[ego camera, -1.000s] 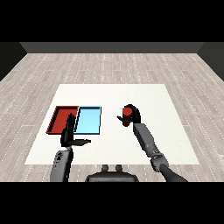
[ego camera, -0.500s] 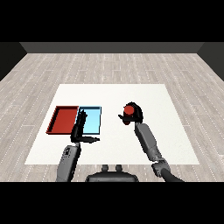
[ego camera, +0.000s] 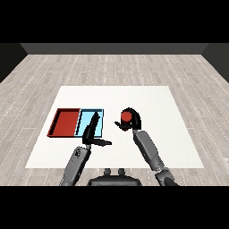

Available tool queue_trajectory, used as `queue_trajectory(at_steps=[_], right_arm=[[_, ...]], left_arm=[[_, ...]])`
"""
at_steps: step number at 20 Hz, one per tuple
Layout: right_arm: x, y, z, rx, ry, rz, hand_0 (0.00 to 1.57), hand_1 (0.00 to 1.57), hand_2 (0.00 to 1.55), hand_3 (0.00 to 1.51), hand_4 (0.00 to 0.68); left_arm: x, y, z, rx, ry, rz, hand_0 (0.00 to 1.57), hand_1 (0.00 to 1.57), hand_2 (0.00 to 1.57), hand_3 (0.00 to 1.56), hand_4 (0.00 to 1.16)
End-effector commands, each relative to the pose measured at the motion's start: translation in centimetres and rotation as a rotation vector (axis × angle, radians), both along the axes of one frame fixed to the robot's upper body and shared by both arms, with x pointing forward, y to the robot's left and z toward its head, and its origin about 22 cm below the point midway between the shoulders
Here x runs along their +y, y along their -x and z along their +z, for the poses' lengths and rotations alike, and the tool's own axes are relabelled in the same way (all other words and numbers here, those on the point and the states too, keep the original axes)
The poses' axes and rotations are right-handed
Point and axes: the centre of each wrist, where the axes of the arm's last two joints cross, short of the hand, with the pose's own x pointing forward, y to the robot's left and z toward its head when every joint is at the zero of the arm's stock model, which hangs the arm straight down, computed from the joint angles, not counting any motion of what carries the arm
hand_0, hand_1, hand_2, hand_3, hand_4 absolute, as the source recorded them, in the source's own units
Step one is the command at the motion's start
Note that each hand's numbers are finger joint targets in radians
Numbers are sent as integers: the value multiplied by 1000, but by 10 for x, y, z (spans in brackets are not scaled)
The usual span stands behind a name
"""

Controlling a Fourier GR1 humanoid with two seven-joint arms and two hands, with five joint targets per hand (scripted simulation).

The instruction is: Pick the red can and put it in the red box

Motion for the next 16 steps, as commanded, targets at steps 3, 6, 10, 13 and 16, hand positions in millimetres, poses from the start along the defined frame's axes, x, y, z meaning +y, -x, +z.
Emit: queue_trajectory(at_steps=[3, 6, 10, 13, 16], right_arm=[[23, 35, 7, -30, 4, 44, 1412, 1412, 1420, 1404, 635], [37, 19, 22, -51, 6, 69, 1382, 1382, 1398, 1391, 629], [47, 29, 37, -50, -5, 97, 1387, 1387, 1407, 1396, 611], [46, 24, 26, -78, -14, 84, 1402, 1402, 1422, 1405, 618], [30, 42, 29, -67, -15, 95, 1413, 1413, 1432, 1405, 617]], left_arm=[[-35, -15, 5, -2, -1, -49, 0, 0, 0, 0, 0], [-41, -29, 14, 15, -35, -62, 0, 0, 0, 0, 0], [-48, -3, 9, 18, -14, -75, 0, 0, 0, 0, 0], [-45, -23, 4, 22, -37, -84, 0, 0, 0, 0, 0], [-58, -32, 13, 43, -40, -57, 0, 0, 0, 0, 0]])
